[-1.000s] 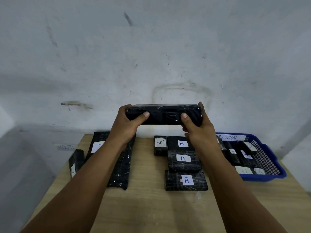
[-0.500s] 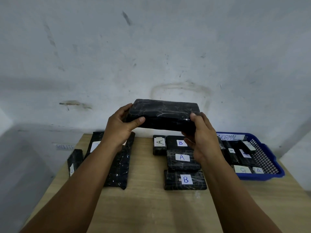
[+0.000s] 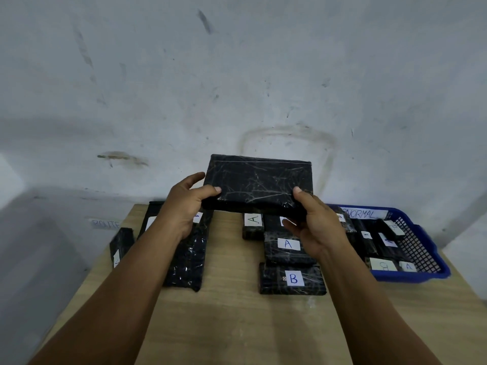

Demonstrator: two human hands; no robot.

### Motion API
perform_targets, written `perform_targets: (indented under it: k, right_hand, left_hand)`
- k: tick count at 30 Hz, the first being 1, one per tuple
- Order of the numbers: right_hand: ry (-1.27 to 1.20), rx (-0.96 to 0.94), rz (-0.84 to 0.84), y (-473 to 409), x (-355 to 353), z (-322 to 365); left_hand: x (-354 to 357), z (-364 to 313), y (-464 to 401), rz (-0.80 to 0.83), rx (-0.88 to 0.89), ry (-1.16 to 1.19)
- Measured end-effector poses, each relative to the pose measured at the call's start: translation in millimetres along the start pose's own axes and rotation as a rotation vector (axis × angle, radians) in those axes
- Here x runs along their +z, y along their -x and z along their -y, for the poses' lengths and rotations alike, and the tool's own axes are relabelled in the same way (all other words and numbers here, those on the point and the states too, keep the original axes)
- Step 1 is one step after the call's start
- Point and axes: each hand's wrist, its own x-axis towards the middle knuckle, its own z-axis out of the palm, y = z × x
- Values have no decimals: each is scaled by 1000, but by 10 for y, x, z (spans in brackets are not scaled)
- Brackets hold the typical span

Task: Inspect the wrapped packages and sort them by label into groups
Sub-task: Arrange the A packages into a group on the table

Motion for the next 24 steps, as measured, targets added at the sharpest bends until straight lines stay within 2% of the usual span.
perform_targets:
  k: [3,6,9,13,17,19,24]
  right_hand:
    - [67,-13,37,-24,-14,-6]
    - [241,-56,68,-23,-16,4]
    - [334,-139,72,-4,-3,-19]
    - [340,-190,50,-38,19,-113]
    - [399,-245,79,-10,24,-120]
    - [414,-250,100,6,-3,-110]
    - [263,-187,91,19,-37,-47]
  left_hand:
    - [39,5,34,6,2,-39]
    - [47,29,57,-39,39,-76]
    - [59,-19,95,5,110,-182]
    - [100,-59,154,23,180,-328]
    - [124,-9,193,-56,226,-504]
    - [104,0,198,-70,242,-495]
    - [96,-67,206,-10,264,-464]
